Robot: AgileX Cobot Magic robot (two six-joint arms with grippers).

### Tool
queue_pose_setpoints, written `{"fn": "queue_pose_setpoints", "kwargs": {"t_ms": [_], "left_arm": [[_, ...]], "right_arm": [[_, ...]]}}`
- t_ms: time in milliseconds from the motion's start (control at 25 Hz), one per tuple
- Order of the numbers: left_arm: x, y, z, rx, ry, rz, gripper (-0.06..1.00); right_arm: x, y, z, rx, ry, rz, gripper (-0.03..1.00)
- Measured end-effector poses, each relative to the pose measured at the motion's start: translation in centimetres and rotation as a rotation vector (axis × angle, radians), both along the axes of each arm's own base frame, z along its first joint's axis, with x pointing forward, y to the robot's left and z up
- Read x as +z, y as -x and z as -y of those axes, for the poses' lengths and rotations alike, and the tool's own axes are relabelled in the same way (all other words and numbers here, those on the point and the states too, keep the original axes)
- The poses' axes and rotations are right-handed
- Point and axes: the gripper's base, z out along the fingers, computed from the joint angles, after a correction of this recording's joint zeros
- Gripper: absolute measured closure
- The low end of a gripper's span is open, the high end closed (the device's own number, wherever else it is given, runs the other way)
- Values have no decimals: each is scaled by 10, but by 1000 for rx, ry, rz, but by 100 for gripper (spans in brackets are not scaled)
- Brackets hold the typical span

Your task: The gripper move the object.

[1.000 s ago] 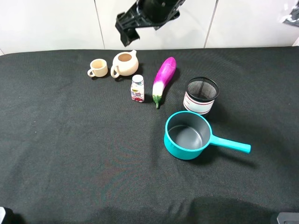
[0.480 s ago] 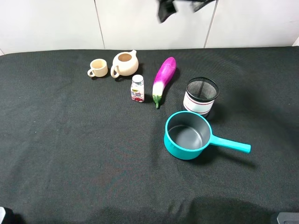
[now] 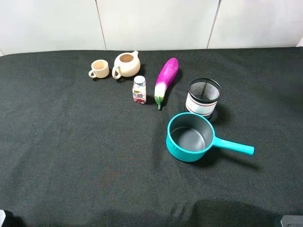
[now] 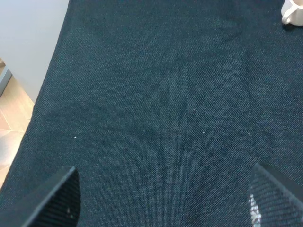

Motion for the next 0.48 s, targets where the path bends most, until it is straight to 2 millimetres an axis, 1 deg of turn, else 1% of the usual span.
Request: {"fn": "queue_pose_setpoints", "kwargs": {"t_ms": [120, 240, 360, 480], "left_arm": [[0, 0, 0, 0, 0, 0, 23], [0, 0, 0, 0, 0, 0, 23], [0, 0, 0, 0, 0, 0, 23], [0, 0, 0, 0, 0, 0, 23]], "right_arm": [[6, 5, 25, -64, 2, 6, 31], [6, 17, 39, -103, 2, 5, 31], [2, 35, 49, -130, 1, 11, 31], [-4, 62, 58, -157, 1, 24, 31]]}}
